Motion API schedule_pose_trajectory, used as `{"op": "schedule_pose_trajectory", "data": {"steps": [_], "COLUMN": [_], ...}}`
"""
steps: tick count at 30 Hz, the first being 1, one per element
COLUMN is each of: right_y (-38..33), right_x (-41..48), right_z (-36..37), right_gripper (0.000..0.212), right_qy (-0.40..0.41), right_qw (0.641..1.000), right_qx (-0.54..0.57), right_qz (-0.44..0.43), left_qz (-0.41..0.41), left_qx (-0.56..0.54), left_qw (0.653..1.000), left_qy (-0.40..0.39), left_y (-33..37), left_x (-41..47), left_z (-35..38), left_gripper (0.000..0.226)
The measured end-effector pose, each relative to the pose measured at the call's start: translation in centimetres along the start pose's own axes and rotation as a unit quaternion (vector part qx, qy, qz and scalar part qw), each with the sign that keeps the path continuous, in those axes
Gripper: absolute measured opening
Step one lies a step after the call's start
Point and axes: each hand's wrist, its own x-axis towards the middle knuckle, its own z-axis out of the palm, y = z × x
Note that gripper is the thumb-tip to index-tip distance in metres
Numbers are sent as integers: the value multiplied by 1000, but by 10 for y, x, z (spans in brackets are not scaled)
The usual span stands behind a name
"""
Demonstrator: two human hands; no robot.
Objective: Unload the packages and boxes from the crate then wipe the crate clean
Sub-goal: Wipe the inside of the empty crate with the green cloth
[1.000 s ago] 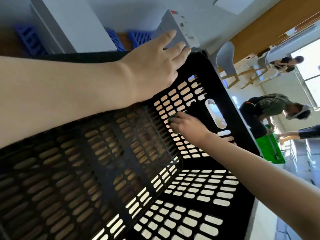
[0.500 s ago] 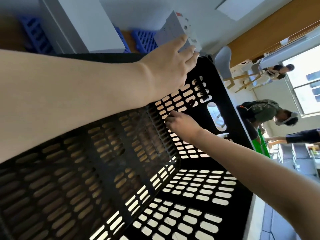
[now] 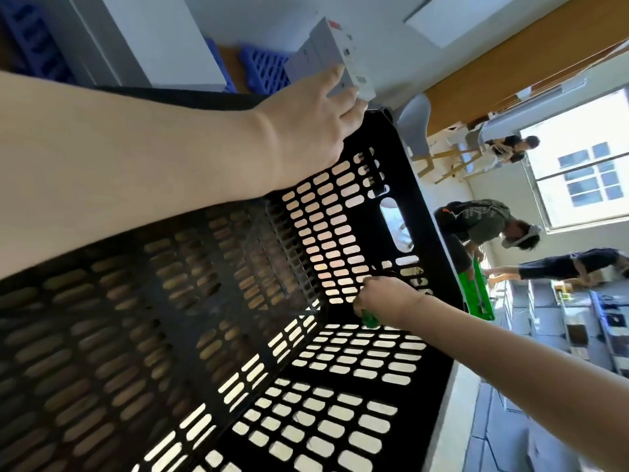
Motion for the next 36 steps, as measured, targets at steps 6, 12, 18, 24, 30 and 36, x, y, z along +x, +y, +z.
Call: {"op": "schedule_pose_trajectory", "data": {"steps": [6,12,18,24,30,36], "right_y": [51,36,-1,-26,-10,43], "right_x": [-102,-85,15,80,17,-110], "right_z": [2,9,19,18,9,1], "right_gripper": [35,30,32,25,30,41], "right_qy": [50,69,24,17,29,60], "right_qw": [992,992,997,999,999,992], "right_qx": [86,85,73,-27,19,76], "right_qz": [74,57,-8,-36,7,85], "left_qz": [6,3,7,12,4,2], "left_qx": [-13,-27,-36,-19,-28,-73], "left_qw": [1000,1000,999,1000,1000,997], "left_qy": [-9,-9,5,5,-3,-19], "left_y": [-2,-3,1,3,2,0], "left_x": [-2,-6,0,3,-3,-5], "left_z": [-6,-6,3,8,1,-11], "left_gripper": [41,42,42,43,45,46]}}
